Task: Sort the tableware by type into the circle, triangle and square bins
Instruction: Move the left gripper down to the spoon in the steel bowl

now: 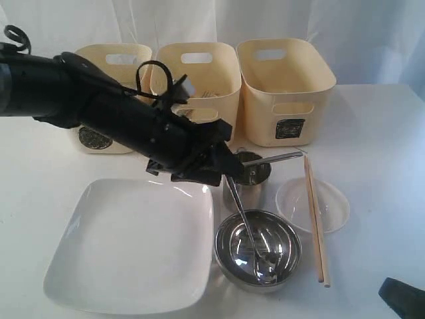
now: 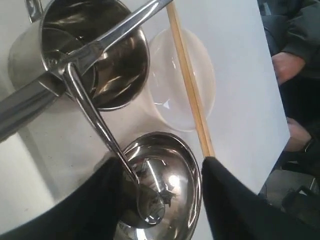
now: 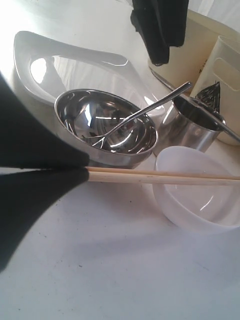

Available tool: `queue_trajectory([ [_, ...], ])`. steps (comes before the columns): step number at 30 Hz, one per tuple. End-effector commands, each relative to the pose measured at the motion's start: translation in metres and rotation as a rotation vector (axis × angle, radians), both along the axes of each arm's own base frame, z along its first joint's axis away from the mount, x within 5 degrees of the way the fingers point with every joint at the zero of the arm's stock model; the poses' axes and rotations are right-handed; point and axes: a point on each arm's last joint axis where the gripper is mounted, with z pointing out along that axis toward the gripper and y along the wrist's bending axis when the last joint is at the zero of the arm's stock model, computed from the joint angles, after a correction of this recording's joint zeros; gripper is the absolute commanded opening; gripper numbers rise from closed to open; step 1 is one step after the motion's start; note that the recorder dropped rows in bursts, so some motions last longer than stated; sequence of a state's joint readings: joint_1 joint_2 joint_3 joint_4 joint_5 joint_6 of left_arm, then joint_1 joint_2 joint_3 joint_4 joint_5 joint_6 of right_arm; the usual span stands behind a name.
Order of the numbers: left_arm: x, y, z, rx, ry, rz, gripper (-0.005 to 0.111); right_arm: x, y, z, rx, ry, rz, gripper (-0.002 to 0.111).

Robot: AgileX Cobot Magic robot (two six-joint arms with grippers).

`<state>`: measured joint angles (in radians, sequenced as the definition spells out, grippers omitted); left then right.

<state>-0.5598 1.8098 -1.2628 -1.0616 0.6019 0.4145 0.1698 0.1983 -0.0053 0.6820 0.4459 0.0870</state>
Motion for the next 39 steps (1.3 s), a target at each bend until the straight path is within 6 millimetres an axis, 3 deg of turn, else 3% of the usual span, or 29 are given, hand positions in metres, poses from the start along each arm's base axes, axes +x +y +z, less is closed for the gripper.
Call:
queue_trajectory([
  [1,-0.005,-0.011,-0.011,-0.004,0.028,-0.010,0.061,0.000,0.000,-0.001,-0.002,-0.006,0.000,0.000],
  [17,0.002,-0.019,-0.035,0.023,0.056,0.040,0.061,0.000,0.000,-0.001,-0.002,-0.006,0.001,0.000],
  [24,-0.006,-0.032,-0.038,0.034,0.023,0.022,0.061,0.000,0.000,-0.001,-0.002,-0.006,0.001,0.000],
  [39,-0.002,-0.031,-0.038,0.043,-0.004,0.053,0.061,0.000,0.000,-0.001,-0.002,-0.006,0.001,0.000],
])
